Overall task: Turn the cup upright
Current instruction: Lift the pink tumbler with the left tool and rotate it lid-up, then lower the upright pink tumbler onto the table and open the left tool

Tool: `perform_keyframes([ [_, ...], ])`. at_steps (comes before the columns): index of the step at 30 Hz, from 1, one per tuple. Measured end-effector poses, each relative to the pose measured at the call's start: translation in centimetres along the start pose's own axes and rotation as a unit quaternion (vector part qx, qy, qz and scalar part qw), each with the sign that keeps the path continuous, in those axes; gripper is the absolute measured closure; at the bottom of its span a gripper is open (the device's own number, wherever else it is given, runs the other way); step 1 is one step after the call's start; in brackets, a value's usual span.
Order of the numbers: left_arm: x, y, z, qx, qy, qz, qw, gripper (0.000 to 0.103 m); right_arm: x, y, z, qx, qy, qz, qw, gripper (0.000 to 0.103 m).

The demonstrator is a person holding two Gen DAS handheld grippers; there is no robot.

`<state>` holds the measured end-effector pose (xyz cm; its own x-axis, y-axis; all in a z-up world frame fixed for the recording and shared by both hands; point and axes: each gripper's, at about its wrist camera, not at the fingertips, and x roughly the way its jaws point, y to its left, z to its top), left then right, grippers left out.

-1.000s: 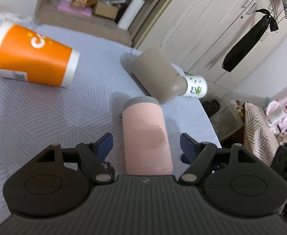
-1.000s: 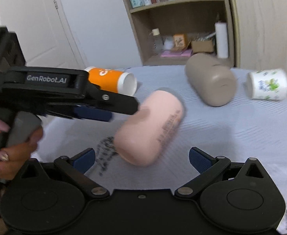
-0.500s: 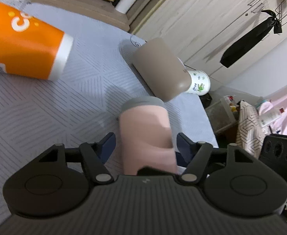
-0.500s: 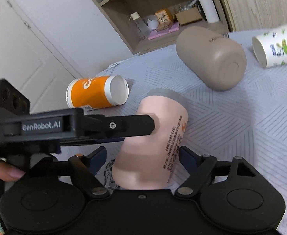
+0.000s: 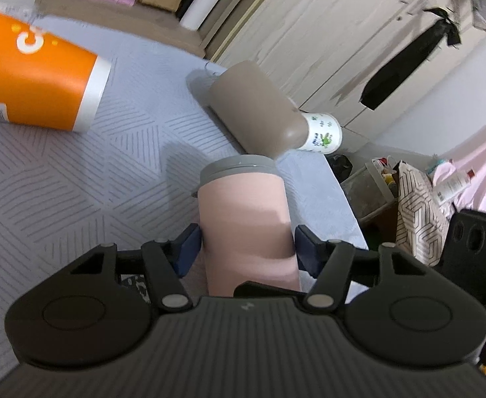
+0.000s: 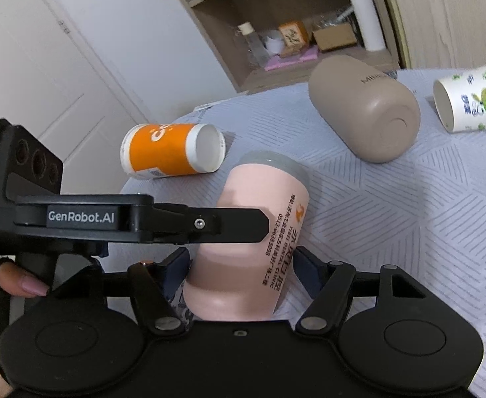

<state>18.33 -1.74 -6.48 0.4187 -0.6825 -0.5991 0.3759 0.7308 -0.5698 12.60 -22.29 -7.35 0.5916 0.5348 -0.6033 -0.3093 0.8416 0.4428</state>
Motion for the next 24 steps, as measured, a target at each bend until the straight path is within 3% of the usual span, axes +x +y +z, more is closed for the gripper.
perform_keyframes([
  [7,-2.9,-2.6,-2.2,0.092,-0.059,0.013,0.9939,0.042,-1.8,0.7,-1.3,-0.044,-0.035,0.025,0.998,0.029],
  [13,-4.5,-3.9,-3.1,0.14,-0.094,0.018,0.9855,0.042,-3.0,2.1,-2.3,-0.102,-0.07,0.013,0.992,0.03],
  [18,-6.4,-5.1,-4.1,0.179,-0.132,0.025,0.9745,0.044,-4.0,4.7,-3.8,-0.201,-0.122,-0.026,0.972,0.03],
  [21,-7.0,-5.7,-4.7,0.21,-0.148,0.043,0.9655,0.044,-3.8,5.6,-4.0,-0.233,-0.133,-0.049,0.962,0.031],
  [24,-7.0,-6.0,-4.7,0.217,-0.154,0.05,0.9626,0.044,-3.6,6.2,-4.2,-0.255,-0.144,-0.072,0.953,0.031],
])
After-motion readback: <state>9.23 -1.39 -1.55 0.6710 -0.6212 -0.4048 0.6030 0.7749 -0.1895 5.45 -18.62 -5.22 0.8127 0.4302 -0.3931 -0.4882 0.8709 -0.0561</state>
